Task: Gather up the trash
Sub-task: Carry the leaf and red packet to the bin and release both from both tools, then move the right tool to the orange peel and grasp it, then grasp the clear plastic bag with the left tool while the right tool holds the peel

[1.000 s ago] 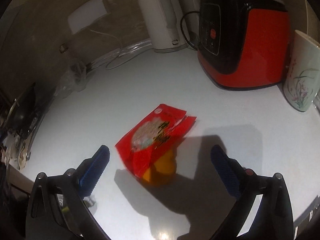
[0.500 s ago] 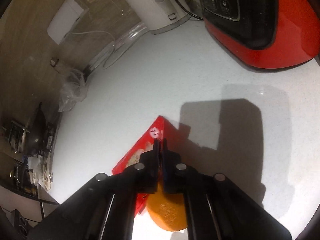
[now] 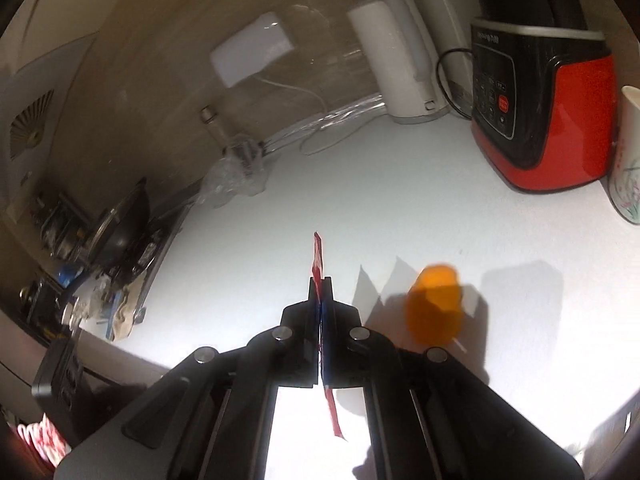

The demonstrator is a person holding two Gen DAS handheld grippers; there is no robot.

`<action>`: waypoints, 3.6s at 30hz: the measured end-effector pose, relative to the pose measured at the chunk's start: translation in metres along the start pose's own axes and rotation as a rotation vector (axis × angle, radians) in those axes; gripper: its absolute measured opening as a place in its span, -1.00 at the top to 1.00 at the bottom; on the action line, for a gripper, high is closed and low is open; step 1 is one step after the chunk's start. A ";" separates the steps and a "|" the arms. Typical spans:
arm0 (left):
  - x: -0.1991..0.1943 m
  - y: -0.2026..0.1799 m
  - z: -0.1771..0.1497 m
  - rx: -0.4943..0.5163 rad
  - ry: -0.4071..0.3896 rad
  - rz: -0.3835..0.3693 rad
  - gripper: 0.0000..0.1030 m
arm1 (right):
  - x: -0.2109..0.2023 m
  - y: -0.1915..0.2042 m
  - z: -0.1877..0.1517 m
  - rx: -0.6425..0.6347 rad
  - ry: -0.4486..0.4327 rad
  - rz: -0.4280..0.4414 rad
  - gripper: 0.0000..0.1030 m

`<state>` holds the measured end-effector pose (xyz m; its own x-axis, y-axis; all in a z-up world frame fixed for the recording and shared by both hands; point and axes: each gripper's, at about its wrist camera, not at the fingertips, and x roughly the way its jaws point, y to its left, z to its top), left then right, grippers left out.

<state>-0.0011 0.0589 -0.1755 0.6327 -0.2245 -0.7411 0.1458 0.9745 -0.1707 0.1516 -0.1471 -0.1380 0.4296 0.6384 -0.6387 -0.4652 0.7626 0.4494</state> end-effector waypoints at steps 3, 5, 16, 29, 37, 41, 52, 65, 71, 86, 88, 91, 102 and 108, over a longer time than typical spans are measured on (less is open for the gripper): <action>-0.022 0.008 -0.021 0.025 0.008 -0.016 0.87 | -0.023 0.033 -0.033 -0.003 0.005 0.002 0.97; -0.037 0.015 -0.039 0.044 0.016 -0.025 0.87 | -0.037 0.052 -0.055 -0.001 0.007 0.006 0.97; -0.050 0.048 -0.156 0.123 0.196 -0.037 0.87 | -0.064 0.127 -0.167 0.097 0.071 -0.009 0.97; 0.025 0.056 -0.250 0.241 0.457 -0.037 0.36 | -0.085 0.189 -0.208 0.099 0.051 -0.065 0.97; -0.023 0.064 -0.231 0.213 0.299 -0.025 -0.47 | -0.074 0.203 -0.214 0.087 0.074 -0.086 0.97; -0.057 0.068 -0.216 0.185 0.216 -0.023 -0.54 | -0.056 0.206 -0.216 0.058 0.111 -0.104 0.97; -0.137 0.115 -0.189 0.015 0.060 0.046 -0.73 | 0.075 0.204 -0.264 -0.061 0.362 -0.196 0.94; -0.138 0.137 -0.142 -0.056 0.008 0.122 -0.75 | 0.061 0.229 -0.238 -0.229 0.311 -0.250 -0.59; -0.130 0.122 -0.110 -0.061 -0.028 0.116 -0.77 | -0.007 0.182 -0.160 -0.240 0.032 -0.361 -0.95; -0.067 0.081 -0.024 -0.080 -0.036 0.234 -0.84 | 0.095 -0.041 -0.012 -0.162 0.101 -0.496 -0.95; -0.058 0.082 -0.011 -0.097 -0.046 0.258 -0.84 | 0.103 -0.048 -0.006 -0.171 0.113 -0.476 -0.86; -0.040 0.086 0.012 -0.131 -0.051 0.285 -0.85 | 0.114 -0.054 -0.003 -0.185 0.142 -0.454 -0.65; 0.029 0.144 0.106 -0.274 -0.094 0.430 -0.85 | 0.109 -0.065 -0.003 -0.157 0.150 -0.359 0.58; 0.078 0.223 0.177 -0.328 -0.114 0.672 -0.85 | 0.080 -0.056 0.003 -0.142 0.091 -0.310 0.59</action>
<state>0.2155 0.2589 -0.1569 0.5828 0.4367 -0.6853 -0.5216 0.8477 0.0965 0.2139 -0.1383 -0.2123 0.4998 0.3621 -0.7868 -0.4292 0.8926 0.1382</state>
